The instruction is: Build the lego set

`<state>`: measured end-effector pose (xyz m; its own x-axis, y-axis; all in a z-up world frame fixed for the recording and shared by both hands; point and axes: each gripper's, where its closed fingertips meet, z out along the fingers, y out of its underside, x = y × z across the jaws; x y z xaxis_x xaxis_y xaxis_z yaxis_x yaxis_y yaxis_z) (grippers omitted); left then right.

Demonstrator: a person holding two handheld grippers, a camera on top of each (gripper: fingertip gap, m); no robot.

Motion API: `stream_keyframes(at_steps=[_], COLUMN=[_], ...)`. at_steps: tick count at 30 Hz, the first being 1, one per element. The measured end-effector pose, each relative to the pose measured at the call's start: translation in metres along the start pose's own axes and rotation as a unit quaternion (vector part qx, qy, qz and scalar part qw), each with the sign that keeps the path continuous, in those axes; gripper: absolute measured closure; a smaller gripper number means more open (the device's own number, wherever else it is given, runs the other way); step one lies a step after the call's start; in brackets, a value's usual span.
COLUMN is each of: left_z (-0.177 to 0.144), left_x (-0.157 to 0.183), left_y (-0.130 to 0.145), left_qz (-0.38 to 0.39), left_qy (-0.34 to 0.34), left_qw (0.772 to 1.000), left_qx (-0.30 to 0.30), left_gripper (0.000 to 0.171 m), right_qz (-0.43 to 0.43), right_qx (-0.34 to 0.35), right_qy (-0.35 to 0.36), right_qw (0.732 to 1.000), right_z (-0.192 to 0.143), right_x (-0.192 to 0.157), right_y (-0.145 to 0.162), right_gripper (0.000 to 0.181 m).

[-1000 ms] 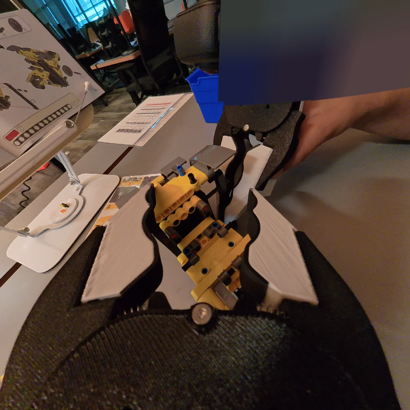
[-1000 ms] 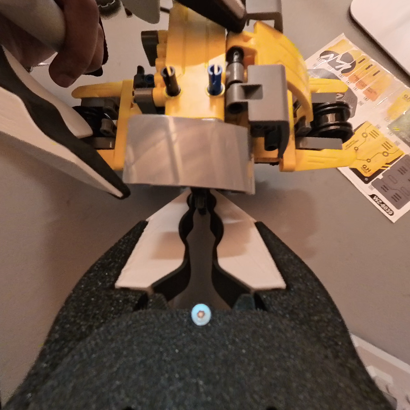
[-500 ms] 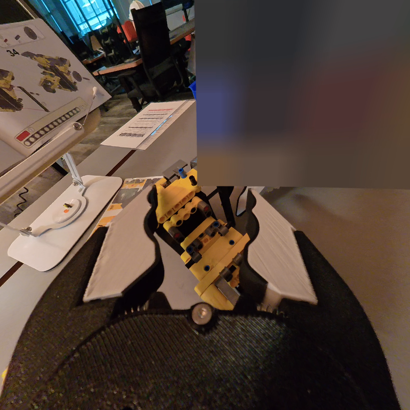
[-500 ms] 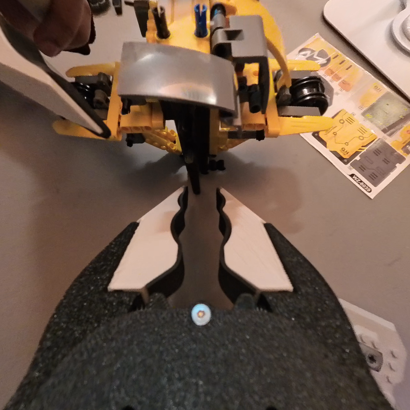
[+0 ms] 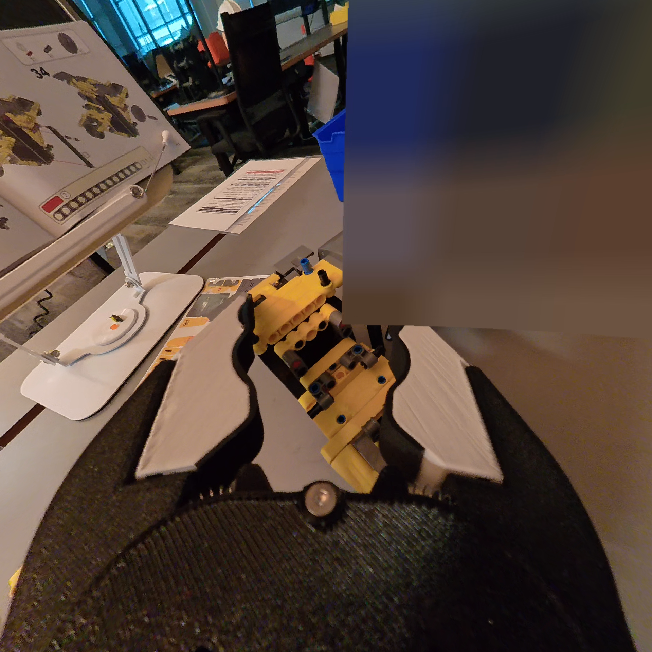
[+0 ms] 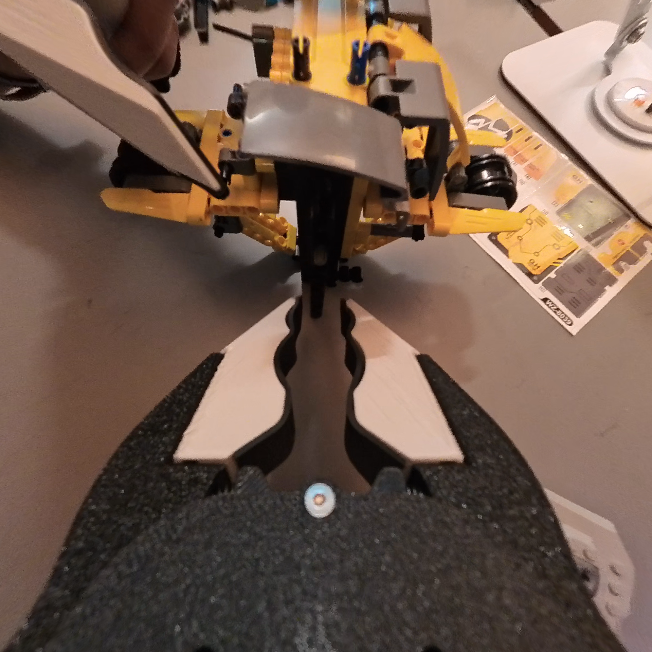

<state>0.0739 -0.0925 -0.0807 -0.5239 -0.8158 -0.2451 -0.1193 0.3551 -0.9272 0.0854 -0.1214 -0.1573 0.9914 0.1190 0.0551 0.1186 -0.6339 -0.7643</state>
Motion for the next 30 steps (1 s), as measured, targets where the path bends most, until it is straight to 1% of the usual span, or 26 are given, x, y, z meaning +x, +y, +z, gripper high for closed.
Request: stream_keyframes(at_steps=[9, 17, 22, 27, 30], left_z=[0.002, 0.003, 0.003, 0.003, 0.003], left_x=[0.001, 0.002, 0.002, 0.002, 0.003], left_y=[0.002, 0.004, 0.004, 0.004, 0.004], left_qz=[0.013, 0.024, 0.024, 0.025, 0.025], left_qy=[-0.005, -0.010, -0.009, -0.009, -0.009], left_qw=[1.000, 1.000, 1.000, 1.000, 1.000], left_qx=[-0.006, -0.012, -0.012, -0.013, -0.013], left_gripper=[0.104, 0.103, 0.102, 0.102, 0.102], right_qz=[-0.015, -0.017, -0.009, 0.015, 0.013], right_qx=[0.087, 0.109, 0.067, 0.037, 0.019], right_qy=[0.016, 0.019, 0.021, 0.000, 0.007], right_qw=[0.996, 0.994, 0.998, 0.999, 1.000], right_z=[-0.022, -0.029, -0.020, -0.010, -0.005], right_x=[0.003, 0.004, 0.008, 0.006, 0.008], right_y=[-0.030, -0.037, -0.022, -0.010, -0.003], right_gripper=[0.167, 0.168, 0.165, 0.164, 0.163])
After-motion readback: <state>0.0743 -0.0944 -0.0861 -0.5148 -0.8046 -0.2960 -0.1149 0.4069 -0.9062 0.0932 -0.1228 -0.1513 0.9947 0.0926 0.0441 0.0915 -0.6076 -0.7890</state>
